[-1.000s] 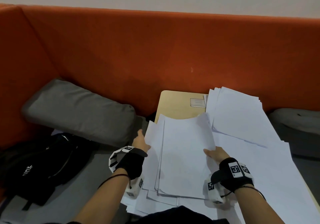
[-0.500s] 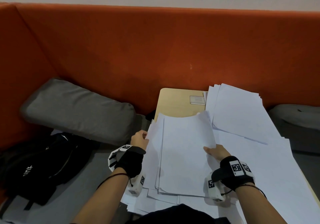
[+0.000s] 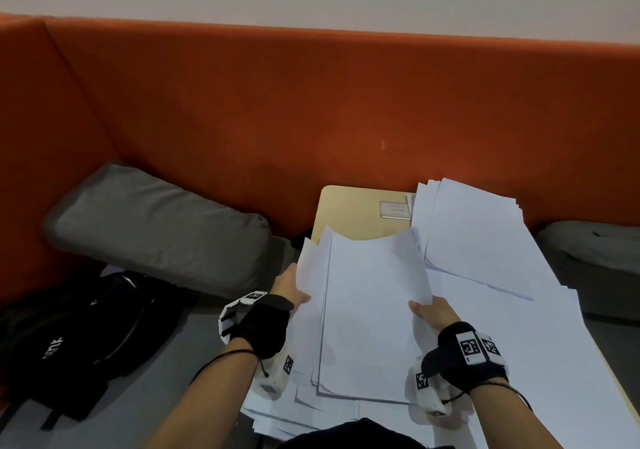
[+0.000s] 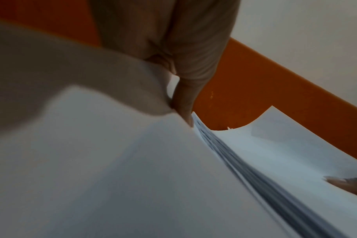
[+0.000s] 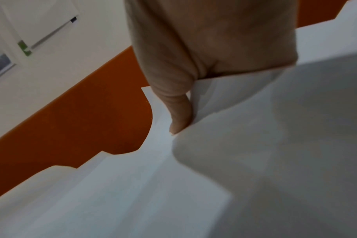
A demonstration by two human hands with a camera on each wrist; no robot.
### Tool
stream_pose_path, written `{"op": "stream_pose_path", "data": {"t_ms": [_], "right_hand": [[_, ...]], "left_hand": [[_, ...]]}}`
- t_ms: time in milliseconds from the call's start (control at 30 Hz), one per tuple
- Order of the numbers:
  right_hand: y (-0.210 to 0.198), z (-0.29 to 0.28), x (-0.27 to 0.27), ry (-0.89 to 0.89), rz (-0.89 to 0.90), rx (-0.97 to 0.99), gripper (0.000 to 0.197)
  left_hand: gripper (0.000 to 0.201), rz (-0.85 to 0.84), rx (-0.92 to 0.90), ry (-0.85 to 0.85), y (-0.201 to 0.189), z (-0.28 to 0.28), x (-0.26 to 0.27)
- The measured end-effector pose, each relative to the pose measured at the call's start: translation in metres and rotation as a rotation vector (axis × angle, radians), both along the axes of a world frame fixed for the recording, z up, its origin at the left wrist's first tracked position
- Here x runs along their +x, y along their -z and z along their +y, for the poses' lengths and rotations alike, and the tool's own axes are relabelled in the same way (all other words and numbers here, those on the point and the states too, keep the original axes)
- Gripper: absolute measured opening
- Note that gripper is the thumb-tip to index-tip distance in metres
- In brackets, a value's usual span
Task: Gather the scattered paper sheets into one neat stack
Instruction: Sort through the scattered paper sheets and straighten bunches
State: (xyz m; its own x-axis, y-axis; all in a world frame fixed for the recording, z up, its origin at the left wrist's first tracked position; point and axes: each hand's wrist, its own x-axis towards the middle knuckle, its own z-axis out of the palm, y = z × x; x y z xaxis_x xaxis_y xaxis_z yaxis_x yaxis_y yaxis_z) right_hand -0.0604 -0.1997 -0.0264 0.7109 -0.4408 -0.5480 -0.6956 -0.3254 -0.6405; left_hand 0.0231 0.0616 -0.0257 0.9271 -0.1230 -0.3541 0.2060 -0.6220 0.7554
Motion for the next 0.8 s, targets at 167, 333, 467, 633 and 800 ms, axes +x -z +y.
{"op": "stream_pose_path", "data": {"t_ms": [167, 333, 467, 633, 800], "right_hand": [[-0.01, -0.009, 0.0, 0.112, -0.104, -0.006, 0.04], [-0.026, -0.015, 0.001, 0.179, -0.225, 0.065, 0.041], [-0.028, -0.006, 0.005, 0.184, -0.254, 0.119, 0.044], [-0.014, 0.012, 0.009, 0.169, -0.2, 0.159, 0.044], [-0.009, 0.016, 0.006, 0.197, -0.196, 0.213, 0.046]], "left_hand": [[0.045, -0.215, 0.016, -0.03, -0.034, -0.004, 0.014], [0.031, -0.238, -0.103, -0.095, -0.048, -0.005, 0.027], [0.036, -0.046, -0.203, -0.043, -0.035, -0.009, 0.025], [0.057, 0.03, 0.004, 0.11, -0.024, -0.016, 0.017], [0.057, 0.026, 0.129, 0.108, -0.021, -0.015, 0.018]]}}
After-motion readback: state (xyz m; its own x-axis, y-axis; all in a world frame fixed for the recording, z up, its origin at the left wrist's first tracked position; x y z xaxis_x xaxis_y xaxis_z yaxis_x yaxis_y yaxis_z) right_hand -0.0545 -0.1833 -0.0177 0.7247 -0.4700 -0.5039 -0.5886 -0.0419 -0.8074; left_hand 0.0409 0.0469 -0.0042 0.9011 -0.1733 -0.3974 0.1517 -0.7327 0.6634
